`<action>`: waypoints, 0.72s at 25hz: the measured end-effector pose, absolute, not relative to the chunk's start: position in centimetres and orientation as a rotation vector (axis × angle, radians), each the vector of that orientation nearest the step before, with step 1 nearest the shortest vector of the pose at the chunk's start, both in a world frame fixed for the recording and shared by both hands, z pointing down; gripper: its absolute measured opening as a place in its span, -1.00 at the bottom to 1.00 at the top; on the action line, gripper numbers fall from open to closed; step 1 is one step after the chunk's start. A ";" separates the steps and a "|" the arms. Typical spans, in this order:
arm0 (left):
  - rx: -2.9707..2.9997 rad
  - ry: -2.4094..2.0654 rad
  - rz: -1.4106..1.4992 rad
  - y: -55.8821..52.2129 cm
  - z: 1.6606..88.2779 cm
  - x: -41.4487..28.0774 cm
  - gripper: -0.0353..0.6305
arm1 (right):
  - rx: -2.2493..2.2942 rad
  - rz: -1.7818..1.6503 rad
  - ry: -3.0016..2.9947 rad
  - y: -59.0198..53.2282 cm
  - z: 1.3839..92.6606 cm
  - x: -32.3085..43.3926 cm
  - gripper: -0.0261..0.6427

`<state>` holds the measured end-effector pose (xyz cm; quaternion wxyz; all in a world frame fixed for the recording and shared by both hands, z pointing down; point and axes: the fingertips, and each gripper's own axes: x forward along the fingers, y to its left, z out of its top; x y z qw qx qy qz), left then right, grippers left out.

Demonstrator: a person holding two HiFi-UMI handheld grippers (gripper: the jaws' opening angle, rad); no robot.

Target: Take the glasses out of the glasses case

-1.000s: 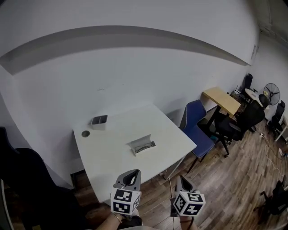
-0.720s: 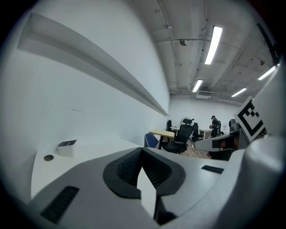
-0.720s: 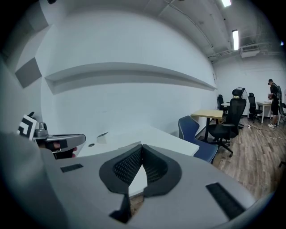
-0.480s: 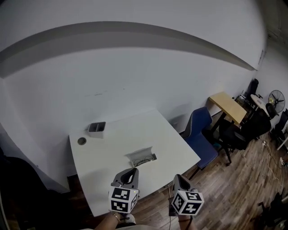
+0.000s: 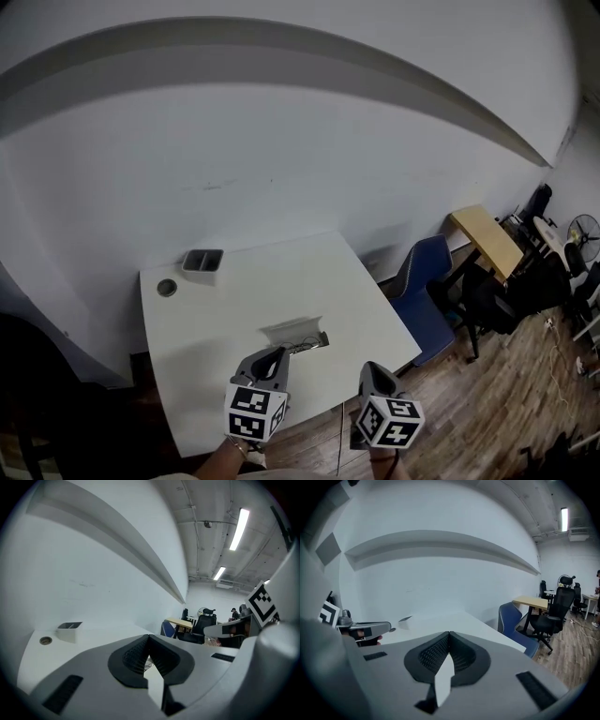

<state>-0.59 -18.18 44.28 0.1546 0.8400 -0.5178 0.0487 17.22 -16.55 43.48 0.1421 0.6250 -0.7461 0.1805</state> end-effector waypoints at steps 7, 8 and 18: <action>2.332 -1.544 0.174 -18.5 45.2 -1.9 -0.84 | 1.737 0.574 -2.153 -18.5 45.0 17.1 -0.83; 2.317 -1.560 0.183 -18.6 45.4 -2.2 -0.84 | 1.721 0.585 -2.159 -18.9 45.4 17.0 -0.83; 2.128 -1.777 0.211 -19.7 45.9 -3.9 -0.84 | 1.417 0.590 -2.330 -25.0 47.2 13.2 -0.83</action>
